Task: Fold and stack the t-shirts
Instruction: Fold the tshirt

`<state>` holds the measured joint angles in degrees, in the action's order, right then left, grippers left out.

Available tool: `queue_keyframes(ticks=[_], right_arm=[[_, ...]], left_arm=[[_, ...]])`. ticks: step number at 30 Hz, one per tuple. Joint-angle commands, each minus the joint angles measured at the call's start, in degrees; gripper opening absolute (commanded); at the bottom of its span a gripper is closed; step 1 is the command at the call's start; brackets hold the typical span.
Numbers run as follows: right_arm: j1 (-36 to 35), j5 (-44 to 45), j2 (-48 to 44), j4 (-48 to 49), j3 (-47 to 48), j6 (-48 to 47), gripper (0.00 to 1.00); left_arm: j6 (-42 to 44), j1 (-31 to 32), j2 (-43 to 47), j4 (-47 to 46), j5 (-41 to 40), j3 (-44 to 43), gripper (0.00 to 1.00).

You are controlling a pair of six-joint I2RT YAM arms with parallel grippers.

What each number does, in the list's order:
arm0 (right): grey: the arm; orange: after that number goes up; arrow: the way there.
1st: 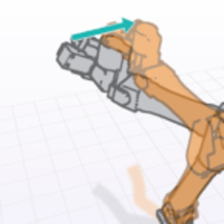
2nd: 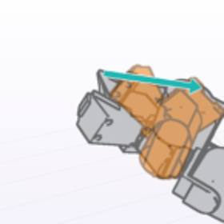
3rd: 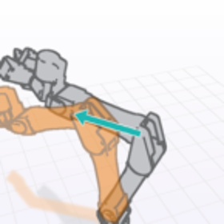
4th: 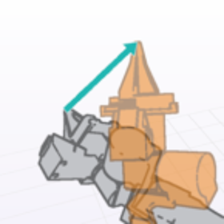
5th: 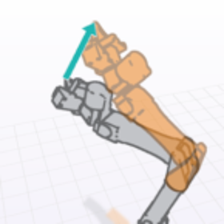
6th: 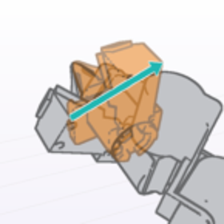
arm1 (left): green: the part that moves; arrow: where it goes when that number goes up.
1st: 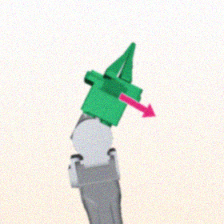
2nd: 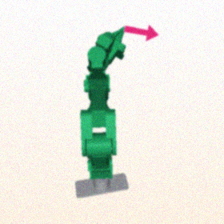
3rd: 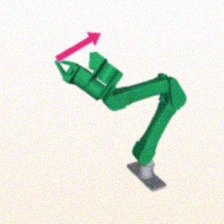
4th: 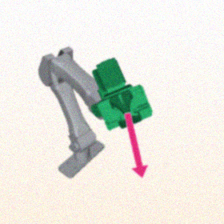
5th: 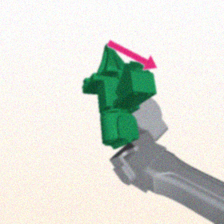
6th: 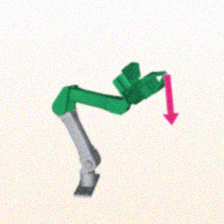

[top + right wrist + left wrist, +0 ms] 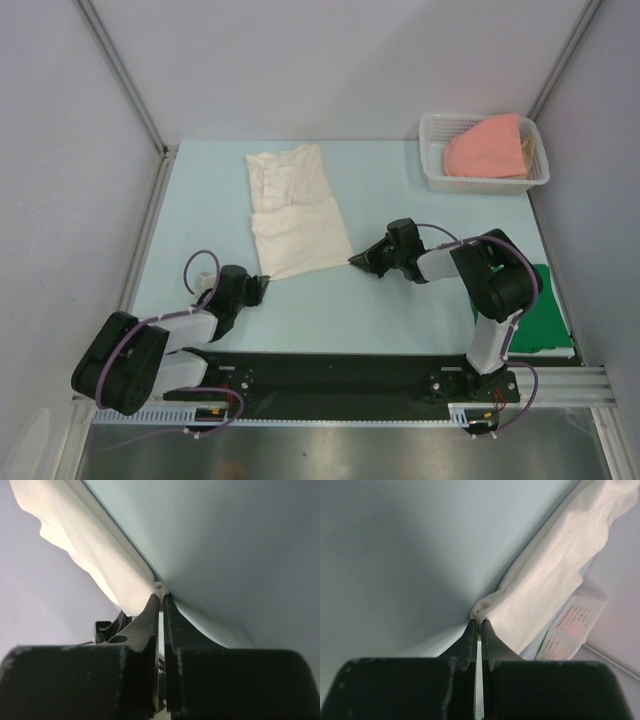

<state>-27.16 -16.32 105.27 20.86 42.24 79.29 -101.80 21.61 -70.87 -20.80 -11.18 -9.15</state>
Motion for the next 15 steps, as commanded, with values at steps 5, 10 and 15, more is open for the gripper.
queue_keyframes(ticks=[5,10,15], right_arm=[[0.62,-1.26,-7.0,-13.72,-1.9,-9.5,0.0],[-0.7,-1.09,-15.87,-16.73,-7.07,-8.54,0.0],[-4.39,0.23,-28.51,-20.42,-13.31,-5.12,0.0]], left_arm=[[9.95,-0.25,11.09,19.38,1.42,-4.04,0.0],[10.3,2.38,26.9,33.4,1.34,-0.88,0.0],[9.17,4.93,44.47,52.14,0.9,0.18,0.0]])
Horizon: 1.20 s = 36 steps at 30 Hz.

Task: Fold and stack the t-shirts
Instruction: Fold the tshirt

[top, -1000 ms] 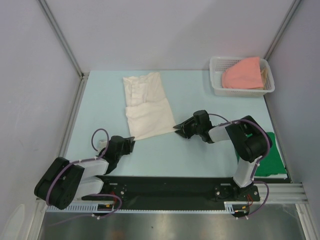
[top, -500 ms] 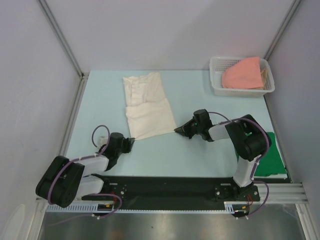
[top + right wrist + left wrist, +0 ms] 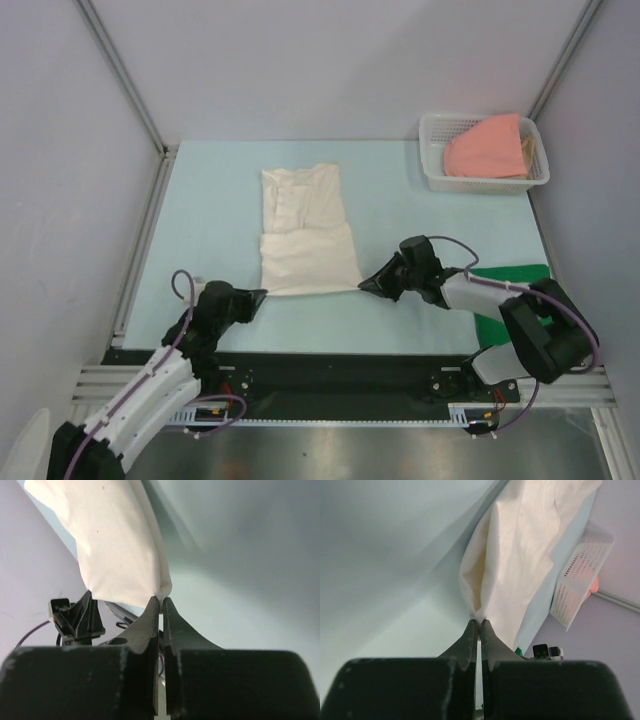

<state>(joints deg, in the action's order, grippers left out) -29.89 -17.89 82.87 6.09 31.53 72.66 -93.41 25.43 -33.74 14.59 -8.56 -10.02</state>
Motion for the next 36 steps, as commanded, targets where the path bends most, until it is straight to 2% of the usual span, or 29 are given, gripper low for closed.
queue_keyframes(ticks=[1,6,9,12,13,17,18,20,22,24,25,27,31,33,36], right_arm=[[-3.06,2.59,-7.88,-5.91,-5.05,2.3,0.0],[-6.84,5.31,-21.05,-12.84,-9.81,5.99,0.0],[-9.3,6.64,-26.25,-16.71,-11.75,7.84,0.0],[-11.49,7.08,-30.3,-19.61,-11.93,8.81,0.0],[-11.94,7.6,-31.18,-21.01,-11.58,8.38,0.0],[-11.34,7.69,-30.84,-24.27,-7.11,3.74,0.0],[-9.42,7.52,-30.4,-24.98,-3.88,2.32,0.0],[-6.95,6.65,-28.04,-27.09,0.09,-0.05,0.0],[-2.66,4.63,-25.75,-28.23,6.16,-4.45,0.0],[0.26,0.78,-20.05,-29.02,10.37,-8.74,0.0],[2.36,-0.38,-17.85,-29.11,14.05,-10.16,0.0],[3.43,-2.49,-12.25,-28.68,18.2,-13.66,0.0],[6.15,-7.85,-1.68,-28.67,28.04,-17.19,0.0],[7.03,-9.08,1.84,-28.06,32.96,-17.82,0.0],[8.0,-10.05,8.26,-28.32,39.73,-18.78,0.0]], left_arm=[[-0.28,1.81,13.02,19.4,-1.73,1.23,0.0],[-0.99,2.08,28.27,39.42,-1.46,-0.87,0.0],[0.14,2.08,33.47,45.33,-1.64,-4.21,0.0],[3.3,2.08,32.6,46.67,-1.38,-7.46,0.0],[4.71,2.08,31.64,44.58,-1.03,-8.08,0.0],[12.35,2.17,20.93,38.16,-2.42,-15.52,0.0],[15.85,2.17,14.64,36.4,-3.13,-17.21,0.0],[19.47,2.08,8.37,30.89,-3.13,-22.64,0.0],[23.35,2.08,-1.97,28.83,-3.3,-26.87,0.0],[26.24,1.73,-8.33,27.51,-4.18,-33.64,0.0],[26.95,0.68,-13.24,26.9,-4.62,-35.75,0.0],[29.23,-1.16,-16.78,24.02,-3.93,-40.33,0.0],[32.49,-10.02,-24.96,16.54,3.34,-43.76,0.0],[34.94,-12.41,-31.46,12.33,6.44,-46.39,0.0],[38.54,-14.79,-40.07,11.43,8.2,-52.72,0.0]])
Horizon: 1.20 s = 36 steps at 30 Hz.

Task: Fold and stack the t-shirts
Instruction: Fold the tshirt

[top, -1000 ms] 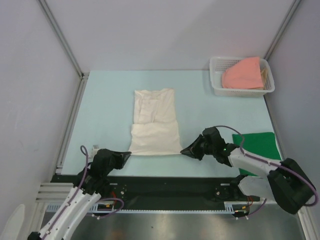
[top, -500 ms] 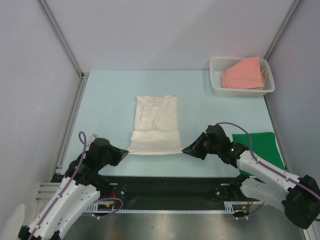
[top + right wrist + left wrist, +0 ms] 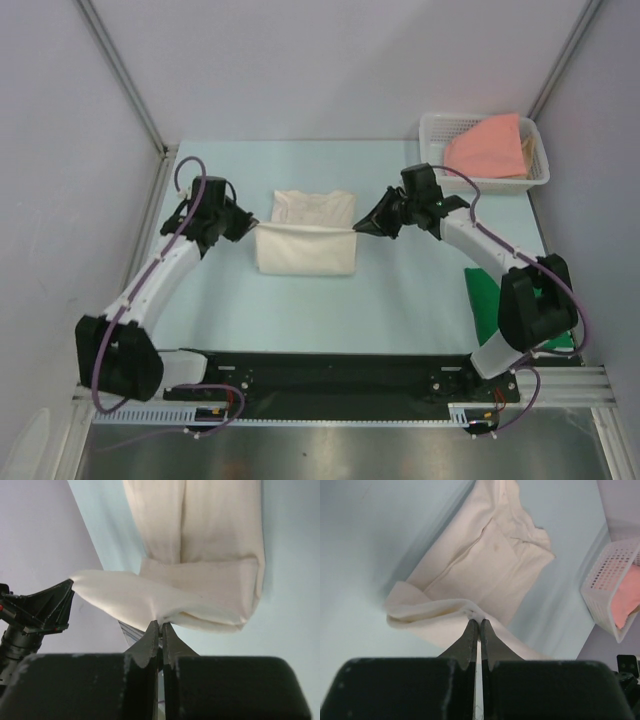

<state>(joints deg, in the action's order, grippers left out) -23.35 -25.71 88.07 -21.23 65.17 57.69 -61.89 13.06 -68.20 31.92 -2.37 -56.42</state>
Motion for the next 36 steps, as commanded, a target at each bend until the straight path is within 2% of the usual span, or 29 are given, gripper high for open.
queue_keyframes(ticks=[1,5,10,24,36], right_arm=[[1.73,-2.32,5.94,-1.35,7.5,-4.16,0.0],[3.31,-3.98,12.01,-1.0,13.75,-4.08,0.0],[5.33,-5.57,17.91,-1.53,20.08,-4.69,0.0],[7.88,-10.49,34.17,-2.23,34.58,-6.45,0.0],[9.38,-11.81,41.3,-1.35,43.36,-4.69,0.0]], left_arm=[[7.57,-3.03,-7.62,-6.95,4.11,-7.72,0.0],[9.41,-4.09,-15.37,-9.24,8.69,-13.78,0.0],[9.59,-4.45,-22.93,-11.44,10.37,-17.57,0.0],[8.8,-6.73,-34.62,-15.39,13.62,-23.64,0.0],[7.66,-7.87,-44.46,-17.68,16.7,-32.08,0.0]])
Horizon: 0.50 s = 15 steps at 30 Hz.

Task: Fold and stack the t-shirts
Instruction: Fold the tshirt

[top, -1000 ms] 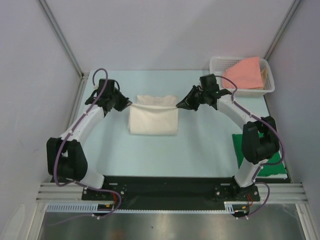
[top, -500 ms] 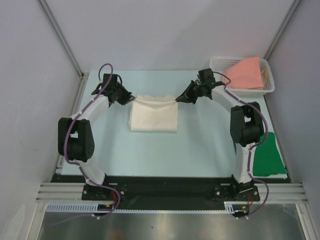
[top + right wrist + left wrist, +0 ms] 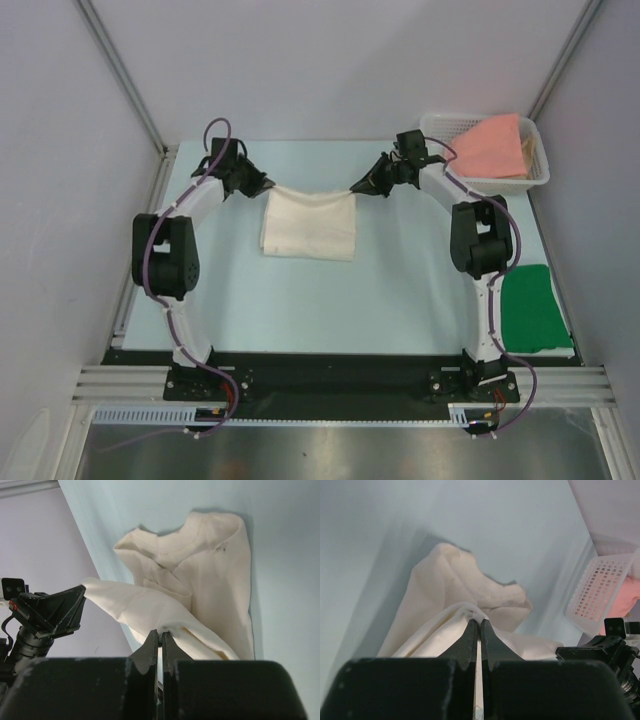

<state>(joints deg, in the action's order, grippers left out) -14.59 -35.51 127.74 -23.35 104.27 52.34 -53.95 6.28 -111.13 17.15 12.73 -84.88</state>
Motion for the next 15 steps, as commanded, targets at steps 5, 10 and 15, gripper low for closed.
queue_keyframes(ticks=[5,10,15], right_arm=[[1.14,-2.55,5.23,0.59,8.13,1.28,0.0],[1.14,-2.38,6.82,1.47,9.46,2.24,0.0],[1.41,-1.76,7.7,1.73,9.73,2.77,0.0]], left_arm=[[-0.8,-1.8,-4.18,-3.96,2.3,-6.17,0.0],[-1.42,-2.06,-8.22,-4.75,5.37,-10.29,0.0],[-1.68,-2.15,-11.73,-4.76,6.51,-13.28,0.0]])
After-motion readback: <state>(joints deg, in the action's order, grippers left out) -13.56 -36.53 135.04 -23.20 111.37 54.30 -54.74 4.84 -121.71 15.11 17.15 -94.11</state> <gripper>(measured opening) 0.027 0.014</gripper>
